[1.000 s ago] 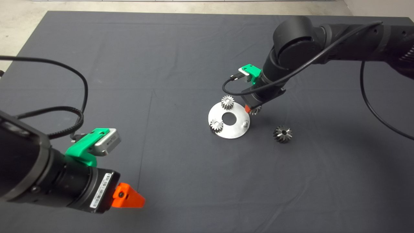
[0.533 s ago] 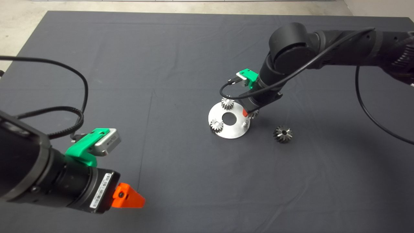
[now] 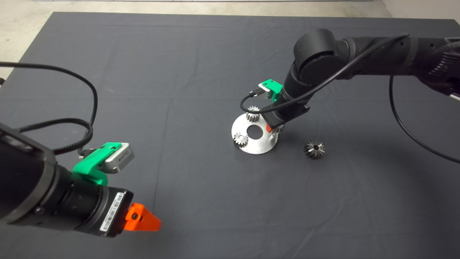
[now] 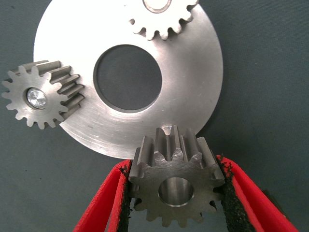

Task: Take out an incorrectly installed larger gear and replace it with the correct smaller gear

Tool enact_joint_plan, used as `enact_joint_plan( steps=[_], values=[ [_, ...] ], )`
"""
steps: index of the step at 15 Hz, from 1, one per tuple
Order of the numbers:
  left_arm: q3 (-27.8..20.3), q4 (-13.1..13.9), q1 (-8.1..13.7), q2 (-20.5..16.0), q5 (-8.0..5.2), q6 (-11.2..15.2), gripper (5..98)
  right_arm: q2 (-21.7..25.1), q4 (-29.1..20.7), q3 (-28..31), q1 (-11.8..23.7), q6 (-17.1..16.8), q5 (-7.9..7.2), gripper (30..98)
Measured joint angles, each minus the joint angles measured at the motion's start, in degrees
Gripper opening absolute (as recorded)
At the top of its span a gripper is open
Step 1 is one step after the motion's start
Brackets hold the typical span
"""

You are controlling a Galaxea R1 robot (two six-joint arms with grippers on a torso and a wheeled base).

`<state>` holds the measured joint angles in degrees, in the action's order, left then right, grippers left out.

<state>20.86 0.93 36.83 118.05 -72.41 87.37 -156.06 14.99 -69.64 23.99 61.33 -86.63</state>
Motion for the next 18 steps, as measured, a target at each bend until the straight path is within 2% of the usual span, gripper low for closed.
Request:
enact_joint_plan(
  steps=[4,8,18],
  values=[
    [0.00,0.00,0.00,0.02,0.00,0.00,98.1,-0.17,0.00,-0.09,-0.17,0.00,-0.06,41.2],
    [0.00,0.00,0.00,0.02,0.00,0.00,98.1,-0.30,0.00,0.18,-1.75,0.00,-0.28,41.3],
    [0.00,0.00,0.00,0.02,0.00,0.00,98.1,-0.33,0.20,0.41,-1.78,-0.01,-0.48,41.3]
  ],
)
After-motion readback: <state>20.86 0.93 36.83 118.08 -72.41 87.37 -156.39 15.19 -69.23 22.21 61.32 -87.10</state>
